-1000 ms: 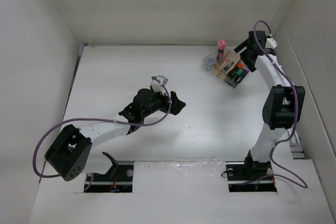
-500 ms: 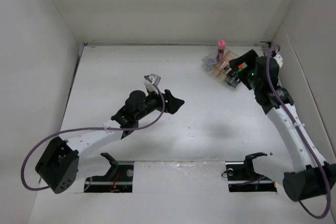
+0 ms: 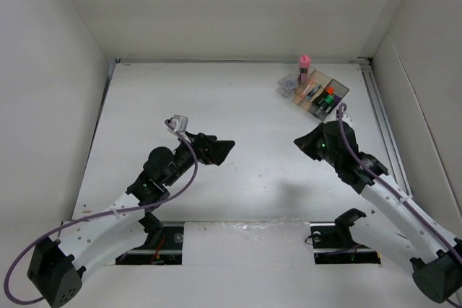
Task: Sort the stationery into containers
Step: Place the stationery into the container
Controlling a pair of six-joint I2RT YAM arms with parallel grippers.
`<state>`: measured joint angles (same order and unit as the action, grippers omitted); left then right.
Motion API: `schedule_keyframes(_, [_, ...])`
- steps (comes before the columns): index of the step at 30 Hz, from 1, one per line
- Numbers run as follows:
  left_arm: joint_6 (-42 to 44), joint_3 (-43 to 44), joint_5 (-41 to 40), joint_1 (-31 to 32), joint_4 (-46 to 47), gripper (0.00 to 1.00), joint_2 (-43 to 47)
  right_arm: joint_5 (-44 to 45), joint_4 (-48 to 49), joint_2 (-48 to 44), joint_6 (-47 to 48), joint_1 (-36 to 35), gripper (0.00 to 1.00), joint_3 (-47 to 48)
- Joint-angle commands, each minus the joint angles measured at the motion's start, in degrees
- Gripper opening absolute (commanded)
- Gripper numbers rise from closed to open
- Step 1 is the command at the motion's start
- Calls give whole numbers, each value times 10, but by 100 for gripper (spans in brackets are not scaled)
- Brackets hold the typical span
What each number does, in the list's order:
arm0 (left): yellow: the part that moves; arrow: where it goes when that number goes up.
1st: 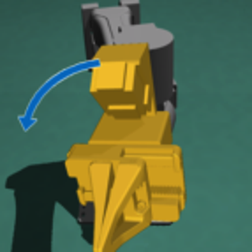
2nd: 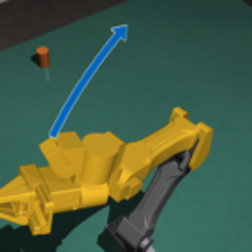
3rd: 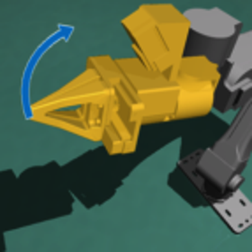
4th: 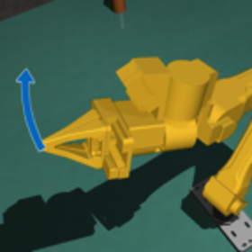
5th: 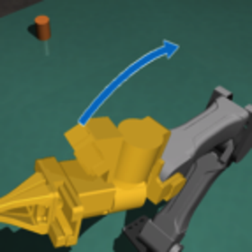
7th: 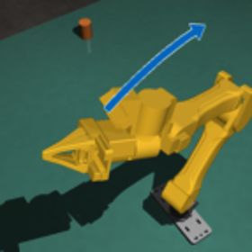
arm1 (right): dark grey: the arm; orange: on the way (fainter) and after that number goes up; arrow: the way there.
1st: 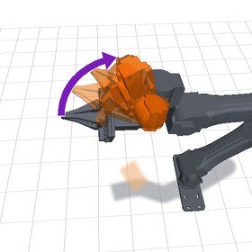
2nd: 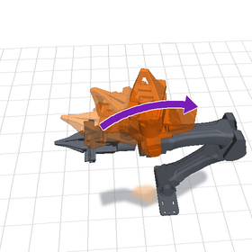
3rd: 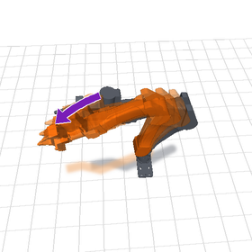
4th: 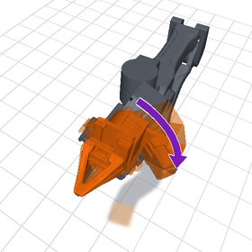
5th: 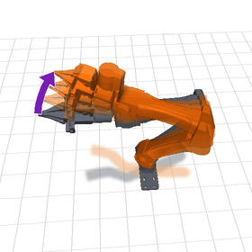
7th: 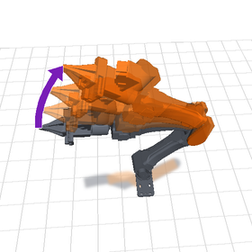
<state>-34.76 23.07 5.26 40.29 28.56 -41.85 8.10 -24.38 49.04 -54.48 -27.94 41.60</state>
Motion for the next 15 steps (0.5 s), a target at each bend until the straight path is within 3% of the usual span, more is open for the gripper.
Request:
schedule_keyframes(1, [-6,-16,-19,-3,-2,100,20,66,-28,-21,-39,-21,2,3])
schedule_keyframes(6, [14,-37,-43,-8,-19,100,42,103,-64,2,-62,-21,8,15])
schedule_keyframes(9, [28,-43,-73,-8,-36,100,54,119,-64,28,-69,-21,33,27])
schedule_keyframes(10, [33,-43,-81,-8,-36,100,54,126,-64,36,-69,-21,46,27])
schedule_keyframes(15, [58,-43,-88,-8,-48,100,54,148,-64,62,-74,-37,70,45])
